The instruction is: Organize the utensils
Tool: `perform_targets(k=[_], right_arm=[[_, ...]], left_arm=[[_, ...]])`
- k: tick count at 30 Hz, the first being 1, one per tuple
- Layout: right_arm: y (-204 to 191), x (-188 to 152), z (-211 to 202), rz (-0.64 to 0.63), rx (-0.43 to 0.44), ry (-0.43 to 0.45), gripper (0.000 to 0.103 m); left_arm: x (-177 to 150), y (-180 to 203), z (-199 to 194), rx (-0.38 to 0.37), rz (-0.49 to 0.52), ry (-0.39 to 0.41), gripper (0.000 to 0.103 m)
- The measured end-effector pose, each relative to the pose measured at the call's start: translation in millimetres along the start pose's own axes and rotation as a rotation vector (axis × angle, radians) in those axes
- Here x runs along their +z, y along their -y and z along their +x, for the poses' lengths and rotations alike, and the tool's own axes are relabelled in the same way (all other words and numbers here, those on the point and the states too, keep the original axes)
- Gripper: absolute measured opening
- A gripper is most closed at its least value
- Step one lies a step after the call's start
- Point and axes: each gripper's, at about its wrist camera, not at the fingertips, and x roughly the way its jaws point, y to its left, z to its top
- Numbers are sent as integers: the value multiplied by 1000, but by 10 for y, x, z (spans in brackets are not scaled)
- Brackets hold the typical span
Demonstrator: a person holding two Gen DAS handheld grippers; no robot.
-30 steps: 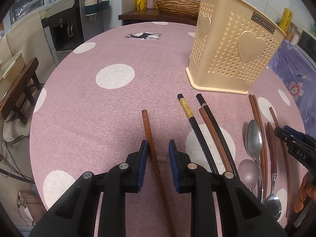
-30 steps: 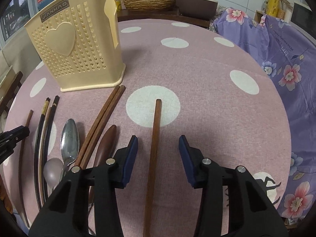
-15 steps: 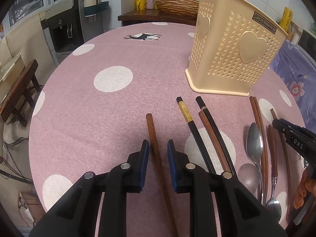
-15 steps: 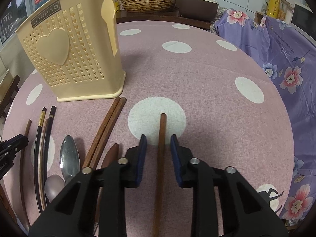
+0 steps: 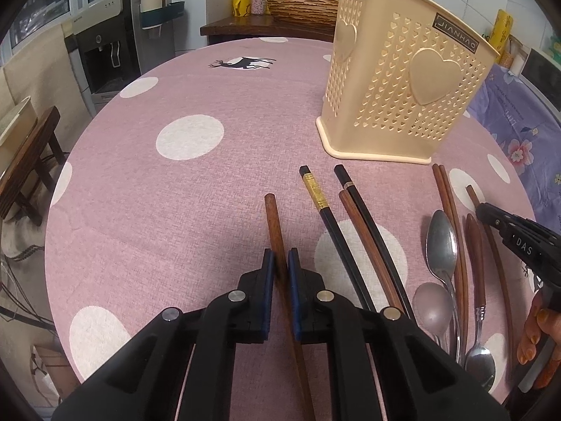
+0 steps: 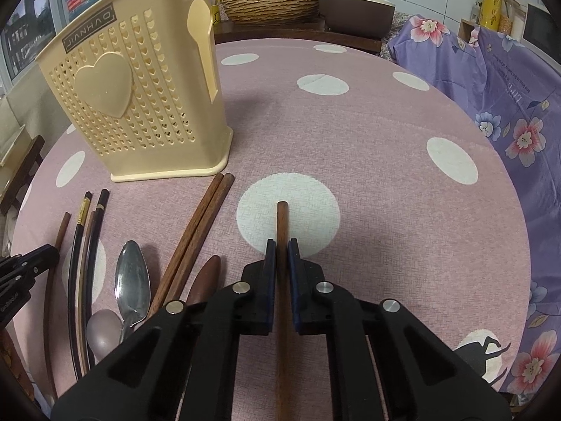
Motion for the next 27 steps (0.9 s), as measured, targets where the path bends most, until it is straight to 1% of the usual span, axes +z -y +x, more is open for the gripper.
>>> perform_targets(k=[9, 12, 18, 27], right_arm=[[112, 15, -41, 46, 57, 23, 8], [108, 32, -129, 47, 71, 52, 8], [84, 153, -457, 45, 104, 135, 8], [158, 373, -1201, 38, 144, 290, 8]], left_arm=[[78, -33, 16, -17, -9, 12, 8], [131, -29, -59, -19, -6, 40, 8], [307, -61, -364, -42, -9, 123, 8], [647, -184, -994, -91, -26, 279, 8]])
